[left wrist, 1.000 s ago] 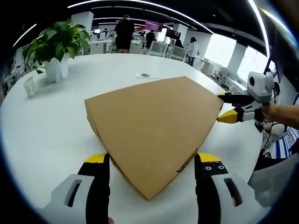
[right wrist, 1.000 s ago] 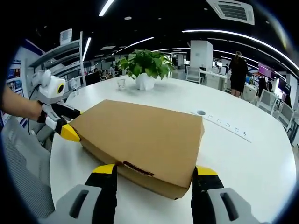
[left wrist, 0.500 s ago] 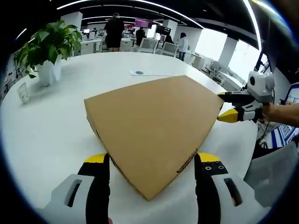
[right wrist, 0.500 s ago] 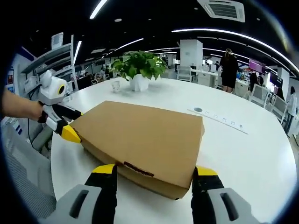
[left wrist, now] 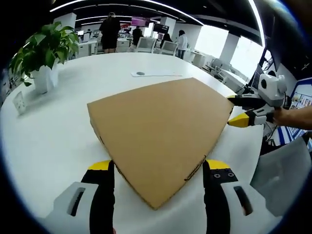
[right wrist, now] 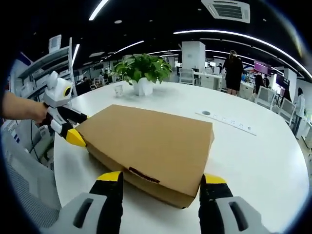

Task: Operate the shoe box by opening the lid, removing the specified soft item, and placing it in the target area until the item is outside and the box remains undamaged.

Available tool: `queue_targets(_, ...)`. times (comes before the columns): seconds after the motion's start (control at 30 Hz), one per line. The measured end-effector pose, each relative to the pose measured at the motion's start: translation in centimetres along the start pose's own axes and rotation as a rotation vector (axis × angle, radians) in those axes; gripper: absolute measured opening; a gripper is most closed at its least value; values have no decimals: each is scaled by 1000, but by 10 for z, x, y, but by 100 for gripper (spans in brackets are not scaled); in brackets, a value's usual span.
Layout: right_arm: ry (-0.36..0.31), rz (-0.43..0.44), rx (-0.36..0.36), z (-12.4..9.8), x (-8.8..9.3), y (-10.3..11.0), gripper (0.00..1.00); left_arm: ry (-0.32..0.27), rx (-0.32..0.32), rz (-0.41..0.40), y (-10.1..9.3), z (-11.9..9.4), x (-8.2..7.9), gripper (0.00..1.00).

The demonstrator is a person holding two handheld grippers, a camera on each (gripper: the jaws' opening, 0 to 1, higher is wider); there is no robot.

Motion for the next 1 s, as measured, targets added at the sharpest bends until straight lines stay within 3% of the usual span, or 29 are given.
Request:
queue_targets(0.3,37,-88,16,-2,9,16,56,17,26,30,8,-10,8,76)
queue_targets(1.0,80,-121,29,-10,23,51,46,61,79,98,25,-33,27,76)
Point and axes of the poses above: the point that each gripper's makers call its tool centre point, and the gripper's own axes: z roughly forward along the fingers, y roughly to its left, x roughly out of its underside, the point moved 5 cm from there along -z, roughly backward along the fingers, and after that the axes turned 14 degrees about z, right-handed, at the moved point
